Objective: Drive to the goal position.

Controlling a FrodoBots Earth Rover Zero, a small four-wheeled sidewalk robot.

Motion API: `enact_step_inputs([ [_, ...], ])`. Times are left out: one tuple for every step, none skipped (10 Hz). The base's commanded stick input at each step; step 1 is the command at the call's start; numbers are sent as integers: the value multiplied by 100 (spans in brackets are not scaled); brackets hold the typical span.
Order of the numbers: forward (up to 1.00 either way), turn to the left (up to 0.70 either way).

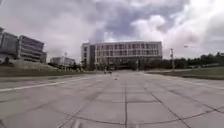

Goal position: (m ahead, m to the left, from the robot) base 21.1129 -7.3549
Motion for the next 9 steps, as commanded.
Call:
enact_step_inputs([
  [70, -4],
  [70, 0],
  [70, 0],
  [70, 0],
  [70, 0],
  [70, 2],
  [70, 16],
  [70, 35],
  [70, 35],
])
